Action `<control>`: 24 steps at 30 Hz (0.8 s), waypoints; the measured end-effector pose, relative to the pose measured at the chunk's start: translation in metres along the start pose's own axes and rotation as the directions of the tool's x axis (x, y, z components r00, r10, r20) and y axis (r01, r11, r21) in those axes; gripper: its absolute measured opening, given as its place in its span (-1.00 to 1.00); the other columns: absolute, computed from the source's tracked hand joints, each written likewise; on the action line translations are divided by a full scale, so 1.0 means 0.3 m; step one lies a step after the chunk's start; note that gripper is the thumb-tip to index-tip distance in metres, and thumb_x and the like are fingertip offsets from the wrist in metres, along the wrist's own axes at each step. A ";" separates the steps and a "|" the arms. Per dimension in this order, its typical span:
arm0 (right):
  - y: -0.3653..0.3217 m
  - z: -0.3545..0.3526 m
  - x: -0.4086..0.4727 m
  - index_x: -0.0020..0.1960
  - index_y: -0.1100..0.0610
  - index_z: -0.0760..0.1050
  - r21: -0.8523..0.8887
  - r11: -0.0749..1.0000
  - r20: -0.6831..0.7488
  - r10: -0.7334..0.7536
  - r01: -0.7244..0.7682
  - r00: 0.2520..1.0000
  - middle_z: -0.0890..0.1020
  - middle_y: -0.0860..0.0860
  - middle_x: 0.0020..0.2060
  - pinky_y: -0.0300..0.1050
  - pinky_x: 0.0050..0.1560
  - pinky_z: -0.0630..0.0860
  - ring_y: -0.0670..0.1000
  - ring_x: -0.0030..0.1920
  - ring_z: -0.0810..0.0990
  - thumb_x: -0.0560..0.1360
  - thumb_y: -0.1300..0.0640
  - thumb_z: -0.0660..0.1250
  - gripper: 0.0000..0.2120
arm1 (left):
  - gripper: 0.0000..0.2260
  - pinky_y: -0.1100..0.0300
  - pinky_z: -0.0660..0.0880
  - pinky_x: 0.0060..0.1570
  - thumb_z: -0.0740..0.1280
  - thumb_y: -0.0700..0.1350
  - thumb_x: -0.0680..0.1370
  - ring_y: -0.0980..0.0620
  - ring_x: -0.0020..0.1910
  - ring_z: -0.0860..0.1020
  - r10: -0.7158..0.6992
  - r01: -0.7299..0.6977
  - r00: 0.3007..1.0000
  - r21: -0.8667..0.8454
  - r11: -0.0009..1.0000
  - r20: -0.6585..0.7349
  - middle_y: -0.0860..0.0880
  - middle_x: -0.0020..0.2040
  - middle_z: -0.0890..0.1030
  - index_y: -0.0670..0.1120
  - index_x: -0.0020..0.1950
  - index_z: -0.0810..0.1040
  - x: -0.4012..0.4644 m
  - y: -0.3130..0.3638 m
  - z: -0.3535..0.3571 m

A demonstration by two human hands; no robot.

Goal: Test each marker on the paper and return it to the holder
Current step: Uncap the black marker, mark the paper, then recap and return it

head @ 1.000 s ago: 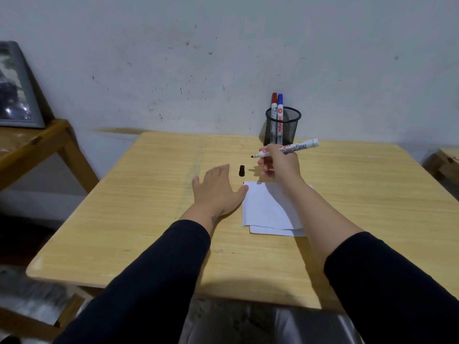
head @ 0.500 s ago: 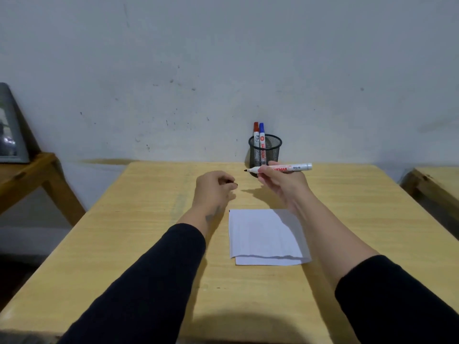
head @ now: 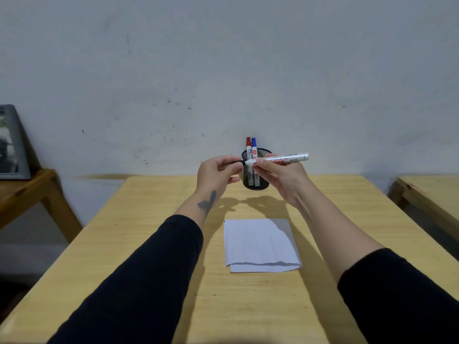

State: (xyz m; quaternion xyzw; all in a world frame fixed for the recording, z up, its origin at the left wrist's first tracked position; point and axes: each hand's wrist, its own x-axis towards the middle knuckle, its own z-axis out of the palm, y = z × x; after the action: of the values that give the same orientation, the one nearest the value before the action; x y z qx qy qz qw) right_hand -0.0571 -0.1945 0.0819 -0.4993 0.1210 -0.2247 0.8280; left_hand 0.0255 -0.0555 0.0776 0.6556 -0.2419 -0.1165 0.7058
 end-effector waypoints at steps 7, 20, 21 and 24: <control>-0.015 -0.012 -0.017 0.27 0.48 0.41 -0.035 0.999 0.054 -0.013 0.015 0.998 0.59 0.32 0.10 -0.14 0.08 0.62 0.14 0.05 0.63 0.44 0.44 0.38 -0.58 | -0.90 0.34 0.57 -0.32 0.38 -0.30 0.49 0.19 -0.33 0.63 0.063 -0.068 0.997 0.131 0.989 0.038 -0.03 -0.23 0.65 -0.14 -0.06 0.64 -0.013 0.034 -0.001; -0.009 -0.001 -0.001 0.44 0.07 0.14 -0.115 0.988 -0.153 -0.119 0.102 0.981 0.53 0.11 0.14 -0.02 0.21 0.52 0.05 0.16 0.57 0.34 0.27 0.54 -0.17 | -0.88 0.34 0.59 -0.21 0.34 -0.27 0.52 0.11 -0.28 0.58 0.172 -0.142 0.981 0.263 0.954 -0.094 0.02 -0.28 0.62 -0.10 -0.11 0.64 0.024 0.064 0.003; -0.019 -0.009 -0.002 0.49 0.04 0.09 -0.279 0.951 -0.195 -0.191 0.132 0.962 0.48 0.06 0.19 -0.05 0.23 0.47 0.02 0.21 0.52 0.32 0.20 0.57 -0.08 | -0.88 0.32 0.59 -0.19 0.33 -0.27 0.52 0.08 -0.25 0.58 0.185 -0.147 0.977 0.299 0.943 -0.105 0.03 -0.27 0.62 -0.10 -0.11 0.64 0.033 0.078 -0.007; -0.038 -0.018 0.001 0.39 0.00 0.39 -0.846 0.484 -0.040 -0.475 0.223 0.879 0.50 -0.02 0.21 -0.08 0.20 0.36 0.01 0.24 0.42 0.34 0.06 0.54 -0.33 | -0.88 0.16 0.59 -0.05 0.33 -0.27 0.52 0.04 -0.17 0.58 0.227 -0.184 0.972 0.433 0.883 -0.051 0.02 -0.23 0.62 -0.09 -0.09 0.63 0.049 0.115 -0.009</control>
State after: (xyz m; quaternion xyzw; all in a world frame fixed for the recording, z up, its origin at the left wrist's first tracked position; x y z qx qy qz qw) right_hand -0.0621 -0.2034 0.0893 -0.8038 0.2173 -0.3725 0.4099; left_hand 0.0341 -0.0563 0.1141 0.7691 -0.2937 0.0476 0.5656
